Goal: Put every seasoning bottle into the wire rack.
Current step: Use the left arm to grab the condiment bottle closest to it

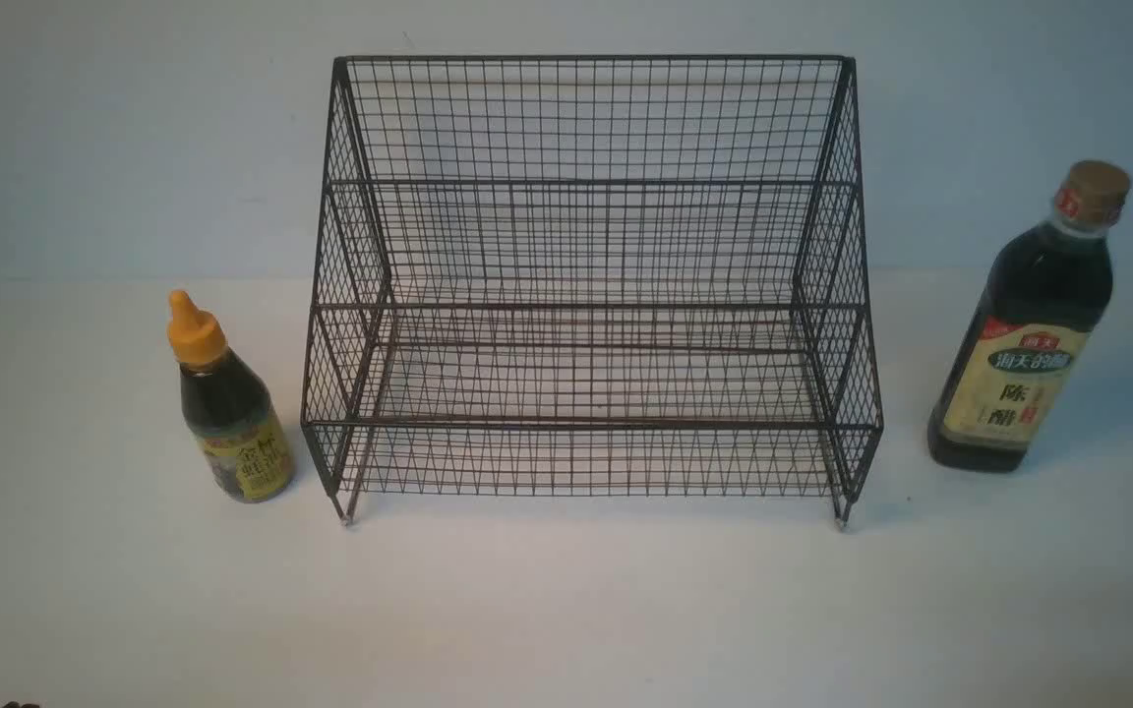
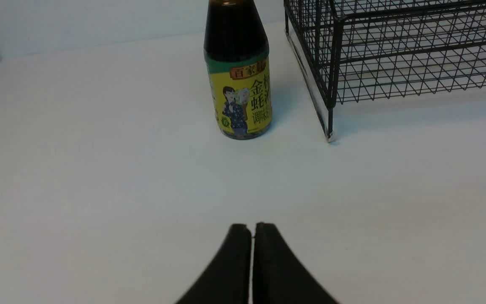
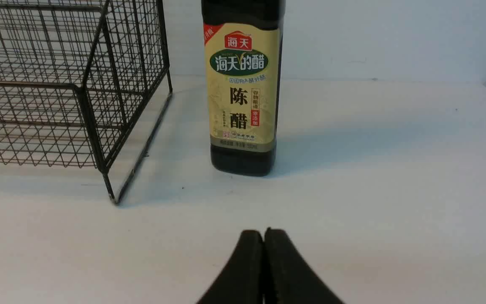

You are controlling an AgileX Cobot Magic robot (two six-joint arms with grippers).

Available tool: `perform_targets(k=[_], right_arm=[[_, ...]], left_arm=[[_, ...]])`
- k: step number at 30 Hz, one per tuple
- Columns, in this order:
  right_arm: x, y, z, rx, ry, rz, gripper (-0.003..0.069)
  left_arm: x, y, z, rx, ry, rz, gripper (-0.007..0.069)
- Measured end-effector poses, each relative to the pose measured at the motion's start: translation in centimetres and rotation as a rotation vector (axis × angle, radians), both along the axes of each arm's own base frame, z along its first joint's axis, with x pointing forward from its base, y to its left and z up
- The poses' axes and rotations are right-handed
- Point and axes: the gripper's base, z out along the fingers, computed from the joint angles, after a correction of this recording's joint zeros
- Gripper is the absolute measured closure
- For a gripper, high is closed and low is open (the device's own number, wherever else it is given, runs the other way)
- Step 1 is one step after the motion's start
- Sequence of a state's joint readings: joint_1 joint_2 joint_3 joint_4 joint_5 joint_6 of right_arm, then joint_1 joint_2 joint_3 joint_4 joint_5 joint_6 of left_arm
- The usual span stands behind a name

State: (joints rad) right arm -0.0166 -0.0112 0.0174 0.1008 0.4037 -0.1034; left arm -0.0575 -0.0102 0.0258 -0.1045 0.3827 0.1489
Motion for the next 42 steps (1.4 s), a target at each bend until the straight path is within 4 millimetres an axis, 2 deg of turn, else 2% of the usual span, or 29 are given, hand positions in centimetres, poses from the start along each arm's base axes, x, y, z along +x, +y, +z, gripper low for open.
perform_targets(k=[24,28,29,32,36,37,38,40,41,42], right_arm=[[0.0,0.0,0.0,0.0,0.0,0.0,0.0673],[0.0,0.0,0.0,0.0,0.0,0.0,0.0673],[0.0,0.0,0.0,0.0,0.0,0.0,0.0673],[0.0,0.0,0.0,0.0,0.0,0.0,0.0673],[0.0,0.0,0.0,0.0,0.0,0.0,0.0673],[0.0,0.0,0.0,0.0,0.0,0.0,0.0673],[0.0,0.0,0.0,0.0,0.0,0.0,0.0673],[0.0,0.0,0.0,0.0,0.0,0.0,0.0673],[0.0,0.0,0.0,0.0,0.0,0.0,0.0673],[0.0,0.0,0.0,0.0,0.0,0.0,0.0673]], left_arm=[[0.0,0.0,0.0,0.0,-0.003,0.0,0.0629],[0.1,-0.1,0.4,-0.057,-0.051,0.007,0.0629],[0.2,-0.2,0.8,-0.143,-0.092,0.016,0.0629],[0.3,-0.2,1.5,-0.24,-0.149,0.03,0.0629],[0.4,0.4,3.5,-0.376,-0.371,0.088,0.0629],[0.4,0.4,3.5,-0.378,-0.371,0.089,0.0629],[0.3,0.8,4.4,-0.395,-0.476,0.116,0.0629],[0.2,1.2,5.1,-0.398,-0.564,0.138,0.0629],[0.2,1.4,5.8,-0.363,-0.633,0.156,0.0629],[0.4,1.4,5.8,-0.332,-0.628,0.154,0.0629]])
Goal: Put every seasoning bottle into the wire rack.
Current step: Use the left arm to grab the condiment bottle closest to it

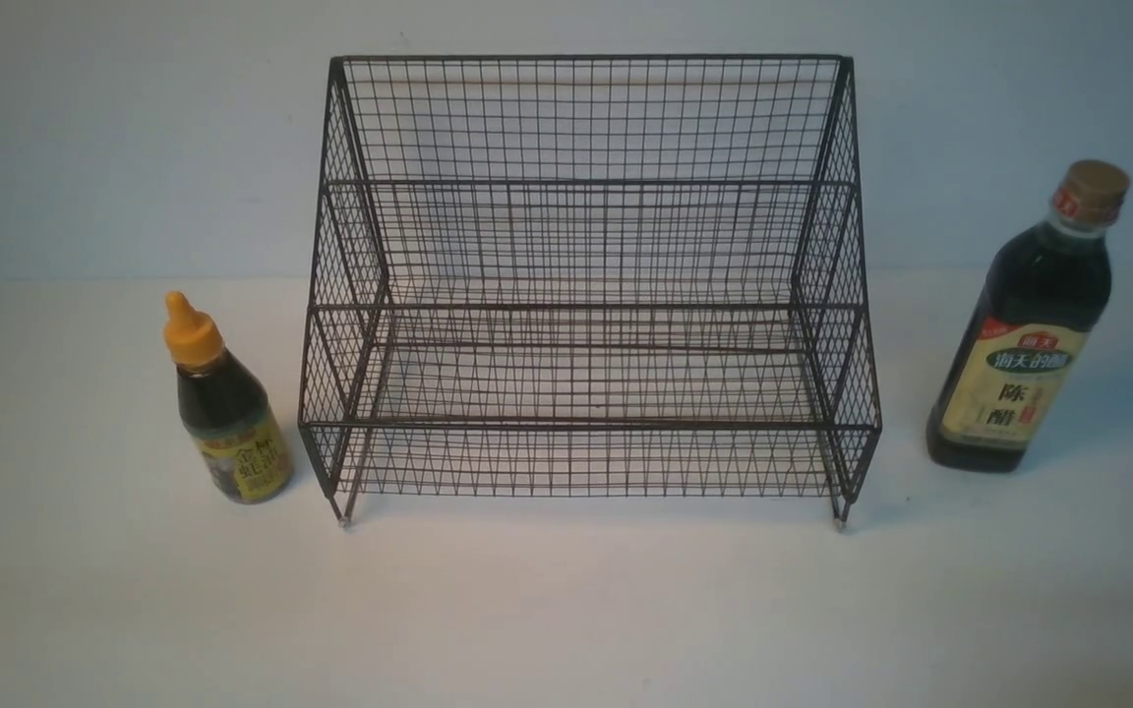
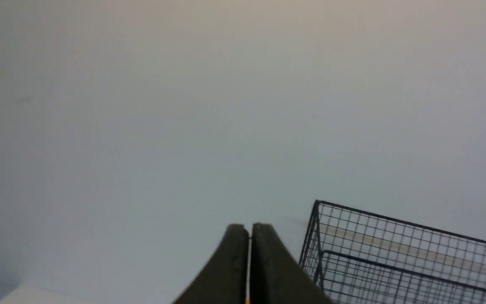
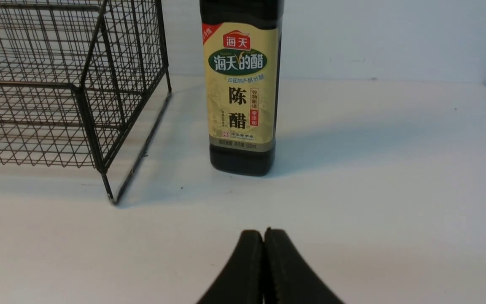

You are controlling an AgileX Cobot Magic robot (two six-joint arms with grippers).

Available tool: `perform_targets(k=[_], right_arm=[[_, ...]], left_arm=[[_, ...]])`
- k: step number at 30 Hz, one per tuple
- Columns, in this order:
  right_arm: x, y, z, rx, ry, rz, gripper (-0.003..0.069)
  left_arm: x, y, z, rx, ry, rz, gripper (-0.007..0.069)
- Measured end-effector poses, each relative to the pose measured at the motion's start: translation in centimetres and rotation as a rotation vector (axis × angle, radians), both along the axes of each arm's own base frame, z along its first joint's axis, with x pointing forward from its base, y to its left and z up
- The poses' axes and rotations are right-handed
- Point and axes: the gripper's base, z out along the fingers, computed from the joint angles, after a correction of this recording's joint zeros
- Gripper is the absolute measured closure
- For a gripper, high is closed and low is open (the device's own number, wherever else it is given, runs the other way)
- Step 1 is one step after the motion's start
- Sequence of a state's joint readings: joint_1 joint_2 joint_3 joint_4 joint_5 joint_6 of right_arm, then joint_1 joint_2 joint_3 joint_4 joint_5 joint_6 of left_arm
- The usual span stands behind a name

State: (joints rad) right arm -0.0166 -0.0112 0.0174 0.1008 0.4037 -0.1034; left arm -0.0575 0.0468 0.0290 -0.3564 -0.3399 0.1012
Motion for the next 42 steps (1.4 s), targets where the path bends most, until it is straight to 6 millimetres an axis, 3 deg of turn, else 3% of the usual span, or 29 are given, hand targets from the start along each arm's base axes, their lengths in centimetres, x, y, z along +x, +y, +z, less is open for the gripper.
perform_targets(k=[5,12,13,16,18,22,26,42], right_arm=[[0.0,0.0,0.0,0.0,0.0,0.0,0.0673],[0.0,0.0,0.0,0.0,0.0,0.0,0.0673],[0.0,0.0,0.0,0.0,0.0,0.0,0.0673],[0.0,0.0,0.0,0.0,0.0,0.0,0.0673],[0.0,0.0,0.0,0.0,0.0,0.0,0.0673],[0.0,0.0,0.0,0.0,0.0,0.0,0.0673],[0.0,0.0,0.0,0.0,0.0,0.0,0.0673],[0.0,0.0,0.0,0.0,0.0,0.0,0.0673]], left_arm=[[2.7,-0.7,0.1,0.159,0.193,-0.026,0.0624],[6.9,-1.3,1.3,0.199,0.286,-0.062,0.0543],[8.3,-1.4,1.3,0.196,0.308,-0.076,0.0498],[10.2,-1.7,1.5,0.189,0.322,-0.094,0.0422],[12.4,-1.9,1.4,0.177,0.345,-0.109,0.0319],[15.4,-2.2,1.0,0.179,0.377,-0.119,0.0182],[18.2,-2.3,0.3,0.178,0.42,-0.12,0.0101],[24.4,-2.1,-2.9,0.167,0.541,-0.072,0.0092]])
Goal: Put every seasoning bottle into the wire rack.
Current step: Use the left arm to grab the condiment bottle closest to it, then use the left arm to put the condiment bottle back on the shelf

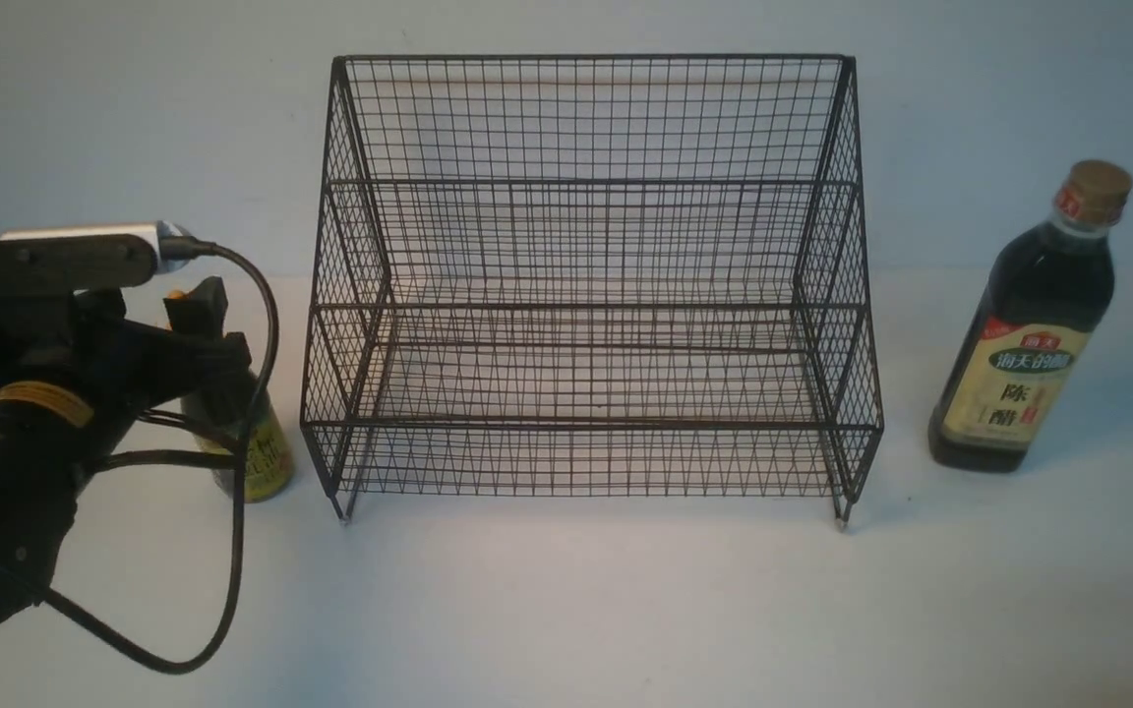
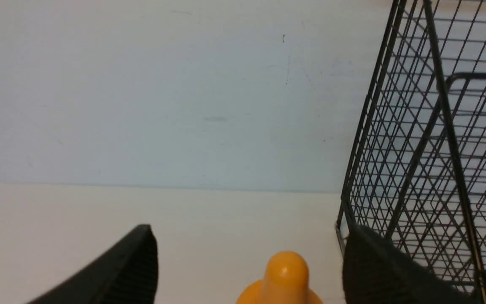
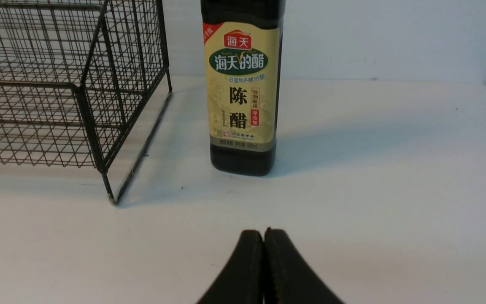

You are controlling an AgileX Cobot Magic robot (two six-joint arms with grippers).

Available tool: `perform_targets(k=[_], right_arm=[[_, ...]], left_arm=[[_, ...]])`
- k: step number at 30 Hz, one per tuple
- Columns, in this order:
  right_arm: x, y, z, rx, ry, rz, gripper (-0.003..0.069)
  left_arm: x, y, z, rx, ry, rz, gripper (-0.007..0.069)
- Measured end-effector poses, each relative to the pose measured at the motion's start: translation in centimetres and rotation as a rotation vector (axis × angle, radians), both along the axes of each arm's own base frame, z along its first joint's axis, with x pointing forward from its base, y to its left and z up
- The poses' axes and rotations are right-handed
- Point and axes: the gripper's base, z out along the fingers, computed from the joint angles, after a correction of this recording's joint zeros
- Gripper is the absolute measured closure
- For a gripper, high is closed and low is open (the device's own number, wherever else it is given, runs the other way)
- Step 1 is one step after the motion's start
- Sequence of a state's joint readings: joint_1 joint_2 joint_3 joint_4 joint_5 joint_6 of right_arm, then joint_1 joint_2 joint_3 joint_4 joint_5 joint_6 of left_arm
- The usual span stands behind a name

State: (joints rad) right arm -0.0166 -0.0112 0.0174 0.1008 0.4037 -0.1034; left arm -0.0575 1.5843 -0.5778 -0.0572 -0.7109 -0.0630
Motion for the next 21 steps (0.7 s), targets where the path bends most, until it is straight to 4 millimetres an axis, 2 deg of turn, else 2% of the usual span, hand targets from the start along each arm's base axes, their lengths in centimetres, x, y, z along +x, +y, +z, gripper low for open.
perform_targets(k=[3,5,6,8,13,16,18,21], right_arm=[[0.0,0.0,0.0,0.0,0.0,0.0,0.0673],[0.0,0.0,0.0,0.0,0.0,0.0,0.0673],[0.0,0.0,0.0,0.0,0.0,0.0,0.0673],[0.0,0.0,0.0,0.0,0.0,0.0,0.0673],[0.0,0.0,0.0,0.0,0.0,0.0,0.0673],[0.0,0.0,0.0,0.0,0.0,0.0,0.0673],[0.0,0.0,0.0,0.0,0.0,0.0,0.0673],[0.0,0.0,0.0,0.0,0.0,0.0,0.0673]], left_arm=[[0.4,-0.1,-0.5,-0.004,0.015,-0.01,0.0132],[0.5,-0.1,-0.8,-0.005,0.024,-0.011,0.0206],[0.5,-0.2,-0.9,-0.003,0.027,-0.013,0.0307],[0.5,-0.2,-0.9,0.001,0.027,-0.015,0.0363],[0.1,-0.2,-0.2,0.001,0.045,-0.017,0.0356],[-1.2,-0.1,2.2,0.013,0.034,-0.023,0.0356],[-1.6,-0.1,3.1,0.018,0.02,-0.025,0.0356],[-3.7,0.0,7.1,0.03,-0.039,-0.031,0.0356]])
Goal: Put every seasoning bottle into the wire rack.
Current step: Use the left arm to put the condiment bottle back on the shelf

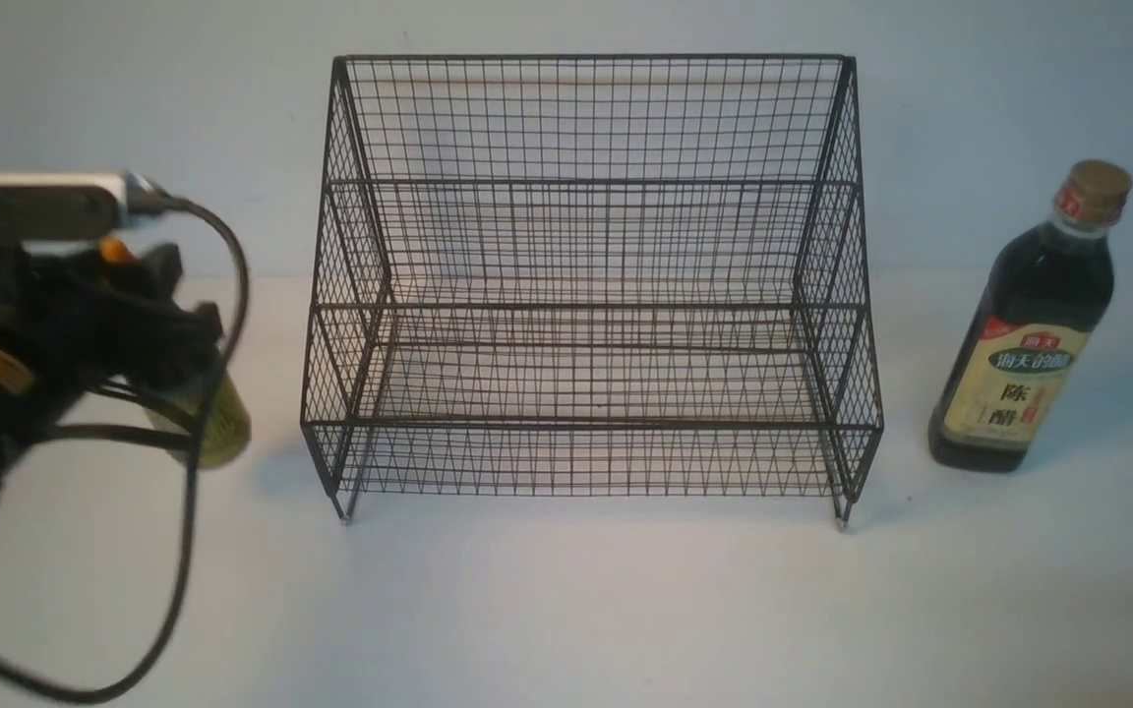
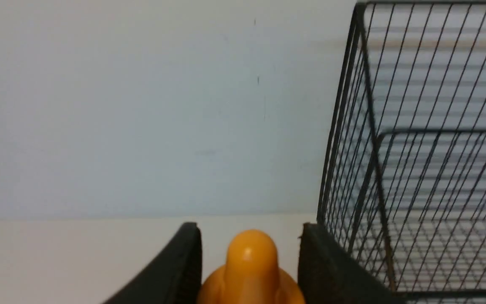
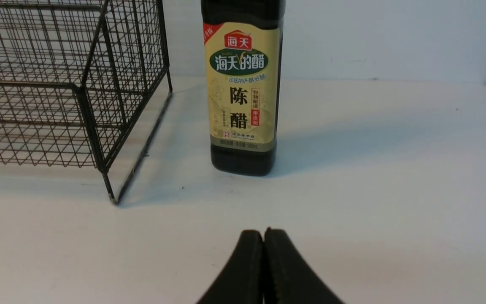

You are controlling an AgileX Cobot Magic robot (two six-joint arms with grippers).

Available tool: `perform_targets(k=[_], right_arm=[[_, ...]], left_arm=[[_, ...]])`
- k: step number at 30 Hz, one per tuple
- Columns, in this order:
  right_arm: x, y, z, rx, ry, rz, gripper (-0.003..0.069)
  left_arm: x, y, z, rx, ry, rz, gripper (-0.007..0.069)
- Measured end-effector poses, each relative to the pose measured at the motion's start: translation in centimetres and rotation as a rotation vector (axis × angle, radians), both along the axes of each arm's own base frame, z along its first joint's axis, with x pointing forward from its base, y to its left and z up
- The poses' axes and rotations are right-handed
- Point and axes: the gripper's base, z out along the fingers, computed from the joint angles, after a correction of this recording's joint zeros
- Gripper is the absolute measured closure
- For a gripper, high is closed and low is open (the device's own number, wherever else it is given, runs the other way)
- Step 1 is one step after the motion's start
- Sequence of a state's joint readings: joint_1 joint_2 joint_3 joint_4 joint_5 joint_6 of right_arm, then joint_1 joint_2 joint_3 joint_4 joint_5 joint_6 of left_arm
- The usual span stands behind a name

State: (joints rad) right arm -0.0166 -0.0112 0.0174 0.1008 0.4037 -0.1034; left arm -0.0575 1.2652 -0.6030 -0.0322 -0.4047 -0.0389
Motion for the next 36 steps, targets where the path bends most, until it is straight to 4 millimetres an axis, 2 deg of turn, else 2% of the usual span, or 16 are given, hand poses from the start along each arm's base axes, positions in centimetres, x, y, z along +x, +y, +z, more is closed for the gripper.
perform_targets(k=[3,6,7,9,12,14,17,23,29,36], right_arm=[[0.0,0.0,0.0,0.0,0.0,0.0,0.0673],[0.0,0.0,0.0,0.0,0.0,0.0,0.0673],[0.0,0.0,0.0,0.0,0.0,0.0,0.0673],[0.0,0.0,0.0,0.0,0.0,0.0,0.0673],[0.0,0.0,0.0,0.0,0.0,0.0,0.0673],[0.0,0.0,0.0,0.0,0.0,0.0,0.0673],[0.0,0.0,0.0,0.0,0.0,0.0,0.0673],[0.0,0.0,0.0,0.0,0.0,0.0,0.0673],[0.0,0.0,0.0,0.0,0.0,0.0,0.0673],[0.0,0.0,0.0,0.0,0.0,0.0,0.0673]], left_arm=[[-2.3,0.0,3.6,-0.01,-0.043,-0.008,0.0356],[-3.9,-0.7,5.9,-0.037,-0.072,-0.042,0.0356],[-4.0,-0.8,6.1,-0.037,-0.075,-0.047,0.0356],[-4.7,-2.4,7.6,-0.055,-0.112,-0.122,0.0356],[-4.7,-4.3,8.2,-0.065,-0.122,-0.206,0.0356],[-4.5,-5.1,8.2,-0.069,-0.117,-0.237,0.0356],[-2.9,-7.4,7.5,-0.071,-0.09,-0.302,0.0356],[0.8,-10.4,5.1,-0.058,-0.028,-0.35,0.0356],[3.6,-11.6,3.2,-0.046,0.024,-0.349,0.0356],[4.6,-12.0,1.3,-0.031,0.08,-0.348,0.0356]])
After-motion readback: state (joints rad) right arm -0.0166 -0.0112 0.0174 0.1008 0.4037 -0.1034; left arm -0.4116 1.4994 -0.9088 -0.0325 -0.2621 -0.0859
